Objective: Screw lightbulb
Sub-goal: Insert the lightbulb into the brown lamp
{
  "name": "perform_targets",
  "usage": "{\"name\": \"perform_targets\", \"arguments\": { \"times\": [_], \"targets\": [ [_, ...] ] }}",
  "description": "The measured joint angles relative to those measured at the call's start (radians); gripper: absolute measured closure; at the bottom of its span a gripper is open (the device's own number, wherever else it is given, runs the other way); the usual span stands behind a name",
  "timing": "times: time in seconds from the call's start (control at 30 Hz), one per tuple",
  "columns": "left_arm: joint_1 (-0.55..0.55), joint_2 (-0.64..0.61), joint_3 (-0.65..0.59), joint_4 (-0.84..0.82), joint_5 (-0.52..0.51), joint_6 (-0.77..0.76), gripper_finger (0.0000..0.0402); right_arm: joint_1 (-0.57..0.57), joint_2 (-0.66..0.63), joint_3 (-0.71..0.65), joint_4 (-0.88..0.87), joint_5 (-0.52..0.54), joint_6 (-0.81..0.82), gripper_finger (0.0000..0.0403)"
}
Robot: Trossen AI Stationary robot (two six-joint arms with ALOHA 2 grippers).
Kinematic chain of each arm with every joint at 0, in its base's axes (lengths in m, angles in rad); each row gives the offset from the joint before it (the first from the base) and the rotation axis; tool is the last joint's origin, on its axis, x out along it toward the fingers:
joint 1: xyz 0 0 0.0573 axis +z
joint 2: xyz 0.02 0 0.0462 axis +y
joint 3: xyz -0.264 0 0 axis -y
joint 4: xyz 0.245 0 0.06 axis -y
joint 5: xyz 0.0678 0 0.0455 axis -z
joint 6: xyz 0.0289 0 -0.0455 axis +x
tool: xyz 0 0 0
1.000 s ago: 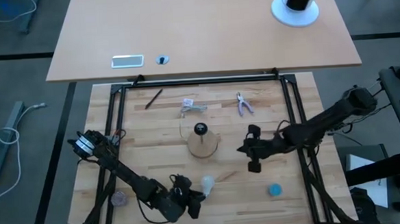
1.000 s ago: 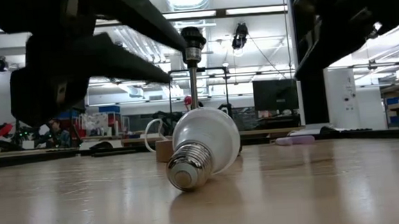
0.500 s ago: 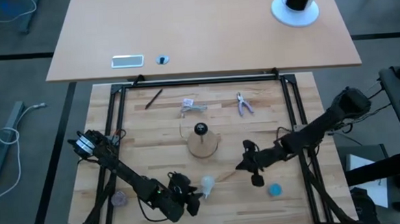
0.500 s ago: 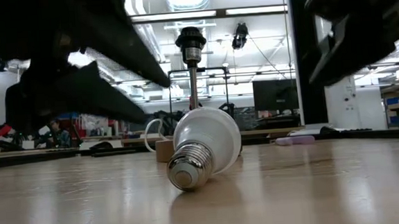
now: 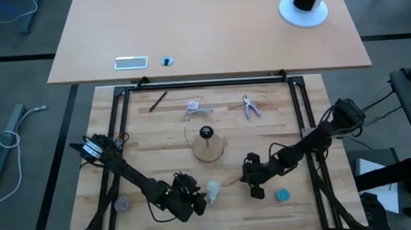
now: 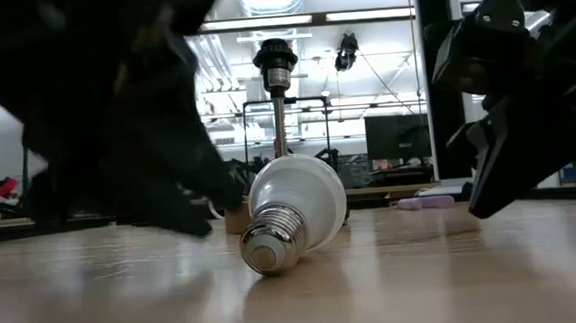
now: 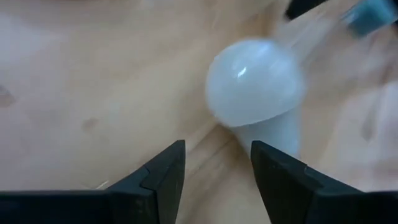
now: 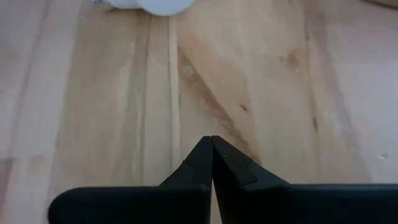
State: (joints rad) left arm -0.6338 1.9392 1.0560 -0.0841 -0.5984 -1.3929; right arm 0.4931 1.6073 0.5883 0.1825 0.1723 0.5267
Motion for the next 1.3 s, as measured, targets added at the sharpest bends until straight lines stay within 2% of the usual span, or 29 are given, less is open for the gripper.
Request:
{"name": "perform_targets", "arguments": {
  "times": [0.07,0.37,0.6,0.7,0.93,1.07,1.2,1.3],
  "targets": [
    [0.005,0.02,0.0,0.033,0.025,0.0,0.0234,0.0,-0.002,0.01,0.004,-0.021,0.015,0.0403],
    [0.006,0.078,-0.001,0.269,0.009,0.037,0.0242,0.007,0.001,0.023,0.016,-0.122,0.113,0.0403],
    [0.025,0.1,0.0,0.343,-0.007,0.091,0.0242,0.011,0.003,0.052,0.016,-0.094,0.1,0.0403],
    [0.031,0.1,0.001,0.344,0.034,0.127,0.0242,0.024,-0.011,0.06,-0.003,-0.104,-0.074,0.0403],
    [0.04,0.101,0.002,0.343,0.033,0.146,0.0242,0.05,-0.038,0.094,-0.001,-0.07,-0.496,0.0403],
    [0.068,0.104,0.002,0.337,0.004,0.208,0.0242,0.049,-0.035,0.142,-0.024,-0.014,-0.621,0.0393],
    [0.101,0.106,0.002,0.329,-0.013,0.289,0.0242,0.047,-0.034,0.18,-0.072,0.018,-0.754,0.0355],
    [0.121,0.106,0.002,0.328,-0.006,0.326,0.0242,0.04,-0.034,0.19,-0.078,0.106,-0.687,0.032]
  ]
}}
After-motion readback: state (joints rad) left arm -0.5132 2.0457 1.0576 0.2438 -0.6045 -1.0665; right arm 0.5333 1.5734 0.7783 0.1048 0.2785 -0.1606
